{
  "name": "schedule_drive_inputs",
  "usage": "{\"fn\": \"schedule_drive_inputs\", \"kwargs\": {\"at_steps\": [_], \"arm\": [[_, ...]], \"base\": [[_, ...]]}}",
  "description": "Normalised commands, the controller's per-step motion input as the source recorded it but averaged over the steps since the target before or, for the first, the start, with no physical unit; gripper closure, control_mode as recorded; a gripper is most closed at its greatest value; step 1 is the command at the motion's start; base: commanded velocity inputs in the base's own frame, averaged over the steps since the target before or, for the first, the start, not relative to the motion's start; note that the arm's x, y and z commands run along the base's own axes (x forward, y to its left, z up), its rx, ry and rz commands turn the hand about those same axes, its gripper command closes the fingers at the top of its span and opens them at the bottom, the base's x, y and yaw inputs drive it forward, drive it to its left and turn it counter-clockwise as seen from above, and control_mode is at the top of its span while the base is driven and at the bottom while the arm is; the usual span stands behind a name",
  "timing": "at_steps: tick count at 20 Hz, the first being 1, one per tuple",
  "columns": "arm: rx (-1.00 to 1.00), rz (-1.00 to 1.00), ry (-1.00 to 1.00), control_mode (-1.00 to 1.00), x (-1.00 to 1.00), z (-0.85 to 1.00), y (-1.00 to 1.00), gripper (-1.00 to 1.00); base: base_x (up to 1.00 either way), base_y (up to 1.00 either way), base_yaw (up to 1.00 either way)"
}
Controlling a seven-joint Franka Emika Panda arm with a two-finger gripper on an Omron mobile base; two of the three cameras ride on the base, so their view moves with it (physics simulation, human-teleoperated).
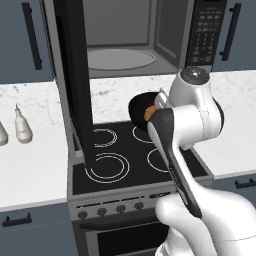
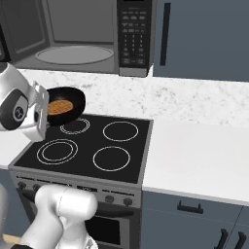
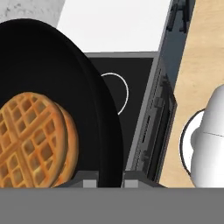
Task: Open the microwave, place the bowl with waffle inside the microwave, then close the microwave door and turn it on.
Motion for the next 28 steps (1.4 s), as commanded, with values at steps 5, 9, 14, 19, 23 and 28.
{"fn": "schedule_drive_inputs", "kwargs": {"at_steps": [5,9,14,19,23,28], "arm": [[0.03,0.0,-0.16,-1.0,-0.07,0.57,-0.09,1.0],[0.01,0.0,-0.23,-1.0,-0.1,0.51,-0.05,1.0],[0.02,0.0,-0.24,-1.0,0.0,0.52,-0.02,1.0],[0.11,0.0,-0.09,-1.0,0.48,0.46,-0.05,1.0],[0.09,0.02,0.0,-1.0,0.78,0.4,0.0,1.0],[0.04,0.1,0.01,-1.0,0.82,0.22,0.0,1.0]], "base": [[0.0,0.0,0.0],[0.0,0.0,0.0],[0.0,0.0,0.0],[0.0,0.0,0.0],[0.0,0.0,0.0],[0.0,0.0,0.0]]}}
